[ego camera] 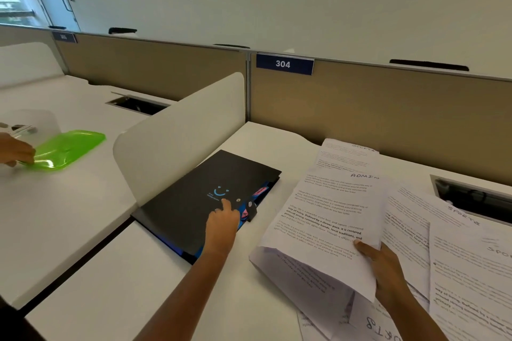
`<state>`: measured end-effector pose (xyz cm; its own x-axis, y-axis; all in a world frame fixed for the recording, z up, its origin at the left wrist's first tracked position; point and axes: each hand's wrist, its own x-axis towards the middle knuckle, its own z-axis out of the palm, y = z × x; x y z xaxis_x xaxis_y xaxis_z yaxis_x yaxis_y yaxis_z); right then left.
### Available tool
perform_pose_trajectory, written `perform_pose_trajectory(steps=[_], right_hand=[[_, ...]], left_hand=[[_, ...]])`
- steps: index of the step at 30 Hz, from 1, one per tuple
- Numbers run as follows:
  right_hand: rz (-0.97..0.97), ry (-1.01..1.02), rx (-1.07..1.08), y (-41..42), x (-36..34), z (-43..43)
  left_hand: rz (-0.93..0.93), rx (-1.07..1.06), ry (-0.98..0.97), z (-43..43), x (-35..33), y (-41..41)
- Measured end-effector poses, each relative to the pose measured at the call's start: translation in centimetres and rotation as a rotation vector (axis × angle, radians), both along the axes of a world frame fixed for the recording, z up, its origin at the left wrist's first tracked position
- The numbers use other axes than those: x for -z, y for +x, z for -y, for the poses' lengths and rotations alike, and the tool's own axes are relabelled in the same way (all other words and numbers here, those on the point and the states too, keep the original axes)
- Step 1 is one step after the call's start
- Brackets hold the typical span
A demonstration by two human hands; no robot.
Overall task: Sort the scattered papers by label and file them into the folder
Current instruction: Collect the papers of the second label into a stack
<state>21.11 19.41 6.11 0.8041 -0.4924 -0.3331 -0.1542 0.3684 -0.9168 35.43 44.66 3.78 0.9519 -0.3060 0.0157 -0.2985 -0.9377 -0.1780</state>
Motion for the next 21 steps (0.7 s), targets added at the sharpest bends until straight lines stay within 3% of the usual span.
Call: perform_pose_trajectory(steps=[6, 9, 13, 18, 21], right_hand=[[-0.004, 0.018, -0.012, -0.2, -0.2, 0.3], [0.007, 0.025, -0.005, -0.5, -0.4, 0.5], [0.01, 0.035, -0.002, -0.7, -0.7, 0.8], [0.034, 0.047, -0.049, -0.5, -1.2, 0.6], [0.069, 0.045, -0.081, -0.1, -2.0, 0.0]], left_hand=[[0.075, -0.001, 0.107, 0.2, -0.9, -0.2], [0.095, 0.007, 0.061, -0.5, -1.6, 0.0], [0.146, 0.017, -0.061, -1.4, -3.5, 0.3], [0.183, 0.003, -0.419, -2.6, -5.1, 0.9], [0.171, -0.039, -0.477, -3.4, -5.9, 1.5]])
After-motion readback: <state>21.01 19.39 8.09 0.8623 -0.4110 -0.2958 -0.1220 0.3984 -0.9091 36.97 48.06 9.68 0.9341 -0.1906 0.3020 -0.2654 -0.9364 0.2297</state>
